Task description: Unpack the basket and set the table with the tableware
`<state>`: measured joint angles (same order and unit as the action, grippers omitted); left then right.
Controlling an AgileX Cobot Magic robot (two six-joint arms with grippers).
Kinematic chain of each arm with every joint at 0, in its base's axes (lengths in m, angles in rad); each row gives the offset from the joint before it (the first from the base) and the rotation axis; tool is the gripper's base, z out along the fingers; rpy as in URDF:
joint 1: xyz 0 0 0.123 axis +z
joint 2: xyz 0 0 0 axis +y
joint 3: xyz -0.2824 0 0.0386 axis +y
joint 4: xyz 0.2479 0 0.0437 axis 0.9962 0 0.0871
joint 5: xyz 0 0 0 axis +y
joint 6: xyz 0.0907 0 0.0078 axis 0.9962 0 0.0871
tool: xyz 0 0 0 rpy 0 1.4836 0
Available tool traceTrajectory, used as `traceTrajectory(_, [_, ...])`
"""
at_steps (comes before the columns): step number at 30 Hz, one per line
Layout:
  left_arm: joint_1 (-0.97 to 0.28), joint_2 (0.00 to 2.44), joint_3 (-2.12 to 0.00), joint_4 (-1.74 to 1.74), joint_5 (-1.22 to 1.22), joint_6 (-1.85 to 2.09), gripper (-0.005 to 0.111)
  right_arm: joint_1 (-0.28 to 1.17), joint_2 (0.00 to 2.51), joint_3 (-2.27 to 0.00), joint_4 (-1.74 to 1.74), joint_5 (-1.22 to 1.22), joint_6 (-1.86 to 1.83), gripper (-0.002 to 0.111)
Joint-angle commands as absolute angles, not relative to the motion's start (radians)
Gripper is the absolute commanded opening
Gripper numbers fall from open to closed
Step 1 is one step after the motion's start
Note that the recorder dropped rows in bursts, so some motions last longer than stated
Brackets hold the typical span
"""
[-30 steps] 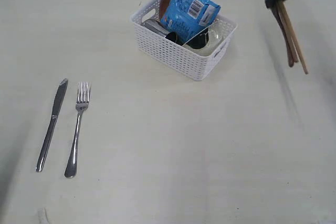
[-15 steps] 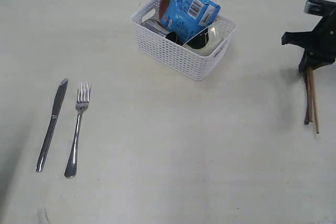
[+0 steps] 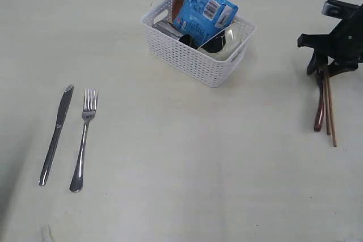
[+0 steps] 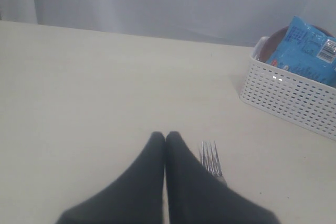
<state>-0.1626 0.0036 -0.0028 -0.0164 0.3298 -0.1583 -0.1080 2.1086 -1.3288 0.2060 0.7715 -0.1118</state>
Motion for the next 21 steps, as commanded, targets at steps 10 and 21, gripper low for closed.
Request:
traceTrajectory(10, [-0.162, 0.000, 0.000, -0.020, 0.320, -0.158, 0.000, -0.112, 1.909, -1.414, 0.341, 0.929, -0.138, 0.042])
traceTrajectory(21, [-0.162, 0.000, 0.000, -0.020, 0.320, -0.158, 0.000, -0.009, 1.888, -1.523, 0.698, 0.968, -0.511, 0.042])
